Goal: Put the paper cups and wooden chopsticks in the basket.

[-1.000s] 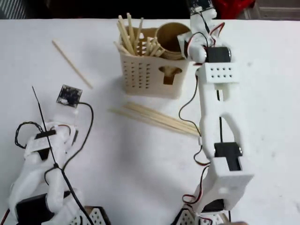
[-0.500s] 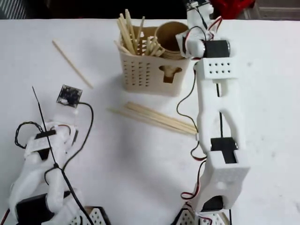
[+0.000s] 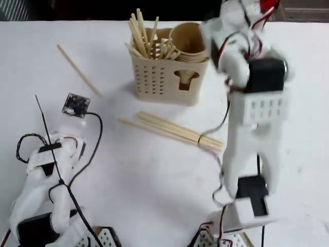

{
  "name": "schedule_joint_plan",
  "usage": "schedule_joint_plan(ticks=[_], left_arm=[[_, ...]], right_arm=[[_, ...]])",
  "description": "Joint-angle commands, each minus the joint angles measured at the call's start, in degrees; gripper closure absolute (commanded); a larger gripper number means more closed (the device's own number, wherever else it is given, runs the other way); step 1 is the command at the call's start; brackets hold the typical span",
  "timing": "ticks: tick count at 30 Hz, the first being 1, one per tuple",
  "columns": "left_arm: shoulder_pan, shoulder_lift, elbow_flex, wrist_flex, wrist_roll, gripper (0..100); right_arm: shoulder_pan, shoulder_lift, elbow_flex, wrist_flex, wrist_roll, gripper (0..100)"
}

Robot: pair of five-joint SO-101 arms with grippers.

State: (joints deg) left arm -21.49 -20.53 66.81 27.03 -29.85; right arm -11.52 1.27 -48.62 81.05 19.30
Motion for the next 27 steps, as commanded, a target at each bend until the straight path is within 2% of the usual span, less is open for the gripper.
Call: schedule_joint_plan(ticks=[1,3,6,12,16,22,24,27], left_arm=[[0.92,-1.80,0.09,-0.88,-0.62,90],[0.92,-1.80,0.09,-0.88,-0.62,90],[0.92,-1.80,0.09,-0.88,-0.62,90],[0.92,-1.80,0.09,-0.88,-0.62,90],[0.92,-1.80,0.09,-0.88,-0.62,90],[0.92,-1.80,0.09,-0.88,-0.62,90],[0.92,-1.80,0.09,-0.88,-0.62,90],[0.92,-1.80,0.09,-0.88,-0.62,90]], right_arm=[[-11.03,-9.54,-1.67,12.88,3.43,82.7],[-15.34,-11.30,-1.67,17.10,3.78,87.8],[-19.03,-14.20,2.90,17.63,3.87,90.8],[-25.45,-22.11,27.60,12.97,5.36,90.7],[-26.68,-30.11,52.84,-2.68,8.09,90.7],[-26.59,-34.86,89.93,-35.03,12.57,90.8],[-26.59,-32.48,95.47,-42.07,13.19,90.8],[-26.51,-25.89,96.18,-45.93,13.27,90.8]])
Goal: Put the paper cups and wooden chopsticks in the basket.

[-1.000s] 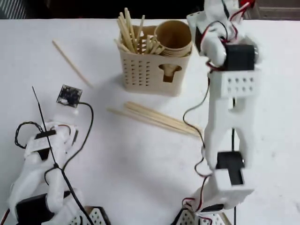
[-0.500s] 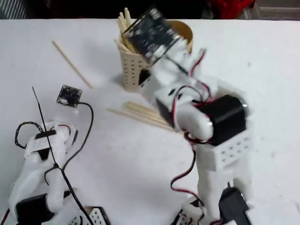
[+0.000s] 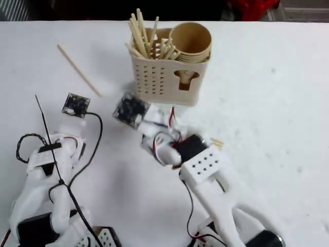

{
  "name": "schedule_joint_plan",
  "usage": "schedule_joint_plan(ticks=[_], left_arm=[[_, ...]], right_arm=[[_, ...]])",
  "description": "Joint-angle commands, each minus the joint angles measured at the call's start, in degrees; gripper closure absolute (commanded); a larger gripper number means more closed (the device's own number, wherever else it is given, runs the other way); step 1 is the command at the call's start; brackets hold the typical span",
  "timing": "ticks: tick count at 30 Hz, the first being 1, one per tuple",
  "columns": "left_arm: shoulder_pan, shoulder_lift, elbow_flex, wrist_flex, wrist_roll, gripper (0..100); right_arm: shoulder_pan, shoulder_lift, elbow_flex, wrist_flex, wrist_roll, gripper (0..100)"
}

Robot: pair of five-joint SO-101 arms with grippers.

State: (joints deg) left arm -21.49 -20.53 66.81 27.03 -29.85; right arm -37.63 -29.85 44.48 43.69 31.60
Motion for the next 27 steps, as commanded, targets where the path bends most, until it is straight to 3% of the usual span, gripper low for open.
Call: schedule_joint_plan(ticks=[1,11,27], left_arm=[[0.92,-1.80,0.09,-0.88,-0.62,90],[0.92,-1.80,0.09,-0.88,-0.62,90],[0.92,-1.80,0.09,-0.88,-0.62,90]], right_arm=[[-0.40,7.69,2.37,-9.63,0.97,90.8],[1.89,29.14,-9.41,-11.12,0.62,90.6],[3.47,38.20,-13.54,-8.40,0.79,90.9]])
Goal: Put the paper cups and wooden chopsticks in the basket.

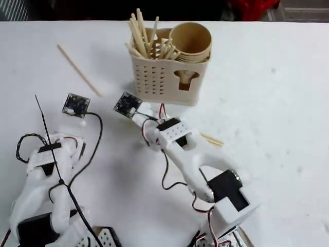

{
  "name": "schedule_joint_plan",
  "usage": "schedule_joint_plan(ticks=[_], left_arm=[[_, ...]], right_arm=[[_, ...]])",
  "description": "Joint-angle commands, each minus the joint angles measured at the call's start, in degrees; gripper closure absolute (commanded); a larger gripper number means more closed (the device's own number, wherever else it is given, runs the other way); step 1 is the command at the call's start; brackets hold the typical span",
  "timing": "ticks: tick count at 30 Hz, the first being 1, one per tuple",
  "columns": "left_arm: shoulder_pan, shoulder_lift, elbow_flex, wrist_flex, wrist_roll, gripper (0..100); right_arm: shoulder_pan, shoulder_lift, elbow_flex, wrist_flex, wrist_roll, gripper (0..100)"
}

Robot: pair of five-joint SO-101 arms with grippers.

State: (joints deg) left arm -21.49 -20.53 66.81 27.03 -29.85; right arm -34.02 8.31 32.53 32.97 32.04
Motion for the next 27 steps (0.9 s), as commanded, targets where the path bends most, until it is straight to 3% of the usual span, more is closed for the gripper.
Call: schedule_joint_plan(ticks=[1,12,22,27], left_arm=[[0.92,-1.80,0.09,-0.88,-0.62,90],[0.92,-1.80,0.09,-0.88,-0.62,90],[0.92,-1.80,0.09,-0.88,-0.62,90],[0.92,-1.80,0.09,-0.88,-0.62,90]], right_arm=[[-0.31,-0.22,-1.58,3.47,0.35,91.0],[-6.55,-1.36,-1.49,10.86,-0.18,90.6],[-6.29,-0.84,-2.20,13.14,-2.11,97.4],[-4.53,-10.77,-2.20,17.54,-5.19,98.1]])
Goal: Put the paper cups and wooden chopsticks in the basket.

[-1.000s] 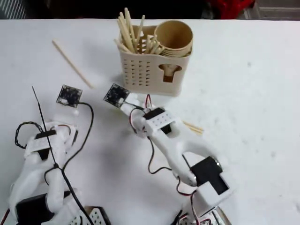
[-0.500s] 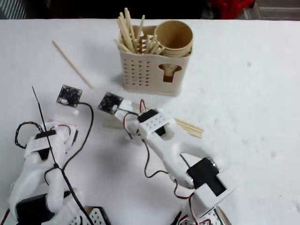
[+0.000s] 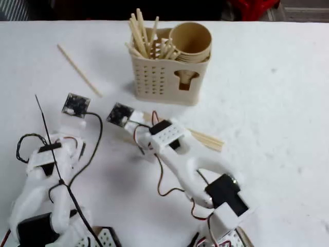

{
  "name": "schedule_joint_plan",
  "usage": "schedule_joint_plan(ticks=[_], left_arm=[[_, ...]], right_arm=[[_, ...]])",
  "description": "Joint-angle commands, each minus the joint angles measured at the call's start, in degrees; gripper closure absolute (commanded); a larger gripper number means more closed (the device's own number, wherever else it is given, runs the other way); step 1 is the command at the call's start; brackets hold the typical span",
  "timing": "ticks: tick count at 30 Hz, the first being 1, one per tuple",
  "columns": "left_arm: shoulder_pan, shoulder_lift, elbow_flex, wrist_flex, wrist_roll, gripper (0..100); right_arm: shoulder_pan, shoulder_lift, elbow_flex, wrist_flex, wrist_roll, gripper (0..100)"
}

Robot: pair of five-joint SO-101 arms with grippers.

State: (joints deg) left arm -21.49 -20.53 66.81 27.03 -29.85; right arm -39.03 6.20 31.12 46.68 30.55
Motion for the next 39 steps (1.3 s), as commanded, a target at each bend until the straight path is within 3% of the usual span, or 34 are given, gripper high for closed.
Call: schedule_joint_plan(ticks=[1,8,15,28,34,39], left_arm=[[0.92,-1.80,0.09,-0.88,-0.62,90],[0.92,-1.80,0.09,-0.88,-0.62,90],[0.92,-1.80,0.09,-0.88,-0.62,90],[0.92,-1.80,0.09,-0.88,-0.62,90],[0.92,-1.80,0.09,-0.88,-0.62,90],[0.92,-1.80,0.09,-0.88,-0.62,90]], right_arm=[[1.45,-11.65,-0.70,4.62,-5.10,98.1],[6.90,-35.38,-1.93,5.85,-10.81,98.1],[6.73,-49.10,-16.53,2.15,-11.69,98.1],[8.13,-19.82,-35.25,-36.00,-11.43,97.8],[10.24,-6.64,-45.27,-37.32,-12.66,97.7],[10.59,-5.41,-45.27,-37.32,-23.12,94.0]])
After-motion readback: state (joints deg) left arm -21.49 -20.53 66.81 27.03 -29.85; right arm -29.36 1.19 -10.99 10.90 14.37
